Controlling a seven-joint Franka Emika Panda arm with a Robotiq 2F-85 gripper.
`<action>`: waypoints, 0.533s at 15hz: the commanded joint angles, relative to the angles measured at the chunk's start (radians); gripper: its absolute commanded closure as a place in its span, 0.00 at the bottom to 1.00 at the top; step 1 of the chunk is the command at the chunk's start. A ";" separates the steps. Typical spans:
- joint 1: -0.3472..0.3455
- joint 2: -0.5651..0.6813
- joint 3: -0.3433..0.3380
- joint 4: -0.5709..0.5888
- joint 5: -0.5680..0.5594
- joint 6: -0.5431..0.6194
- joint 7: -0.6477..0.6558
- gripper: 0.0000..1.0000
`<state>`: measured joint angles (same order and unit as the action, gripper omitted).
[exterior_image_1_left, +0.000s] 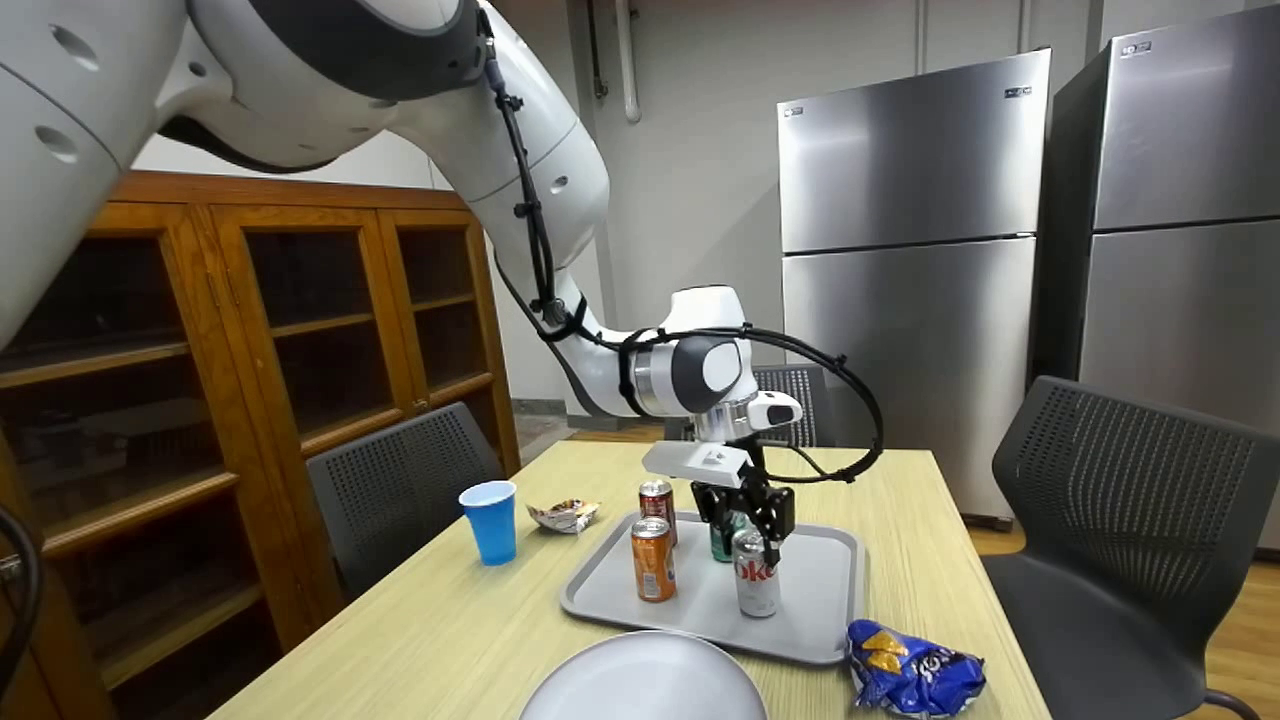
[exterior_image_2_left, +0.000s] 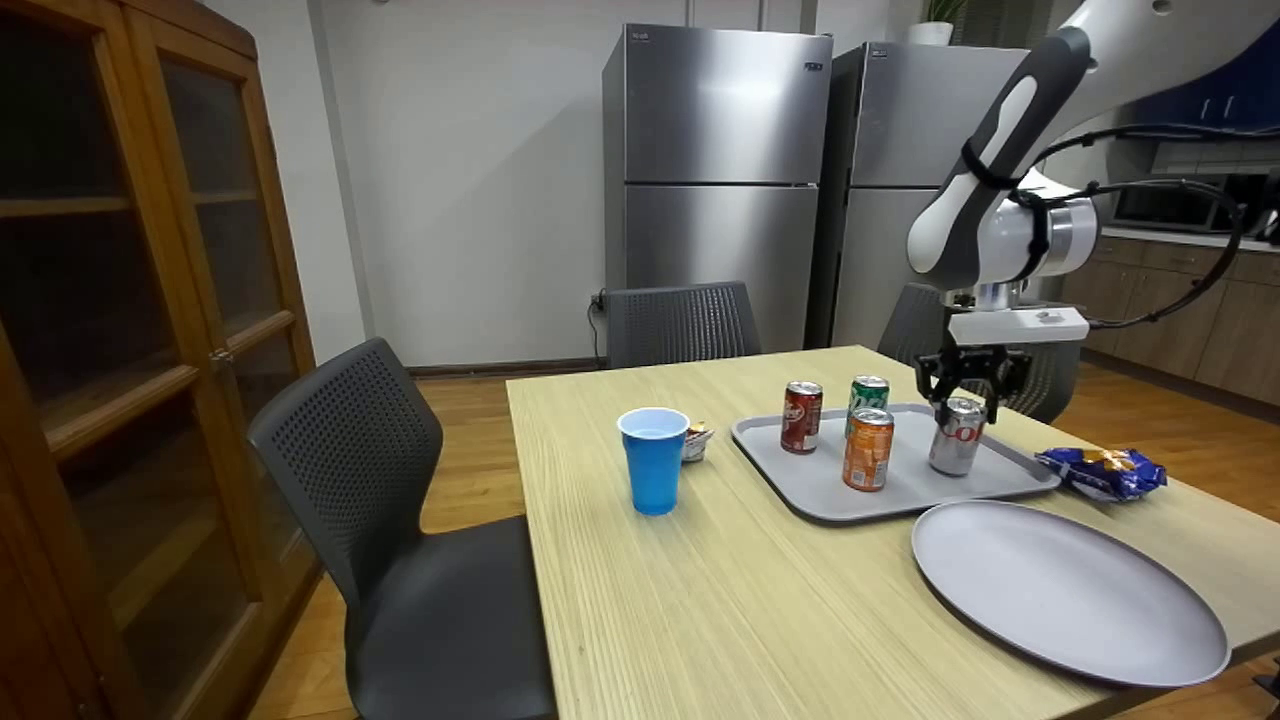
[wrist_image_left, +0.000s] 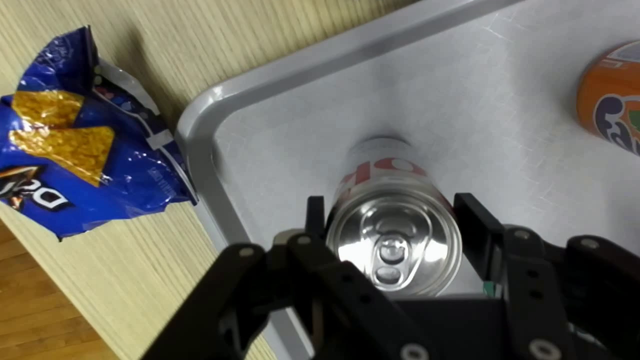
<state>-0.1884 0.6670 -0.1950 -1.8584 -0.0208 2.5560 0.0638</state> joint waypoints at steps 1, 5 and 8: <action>-0.031 0.009 0.033 0.056 0.015 -0.052 -0.056 0.03; -0.030 -0.018 0.041 0.052 0.008 -0.033 -0.088 0.00; -0.025 -0.043 0.046 0.043 0.003 -0.015 -0.111 0.00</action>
<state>-0.1945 0.6635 -0.1763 -1.8105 -0.0209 2.5480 0.0026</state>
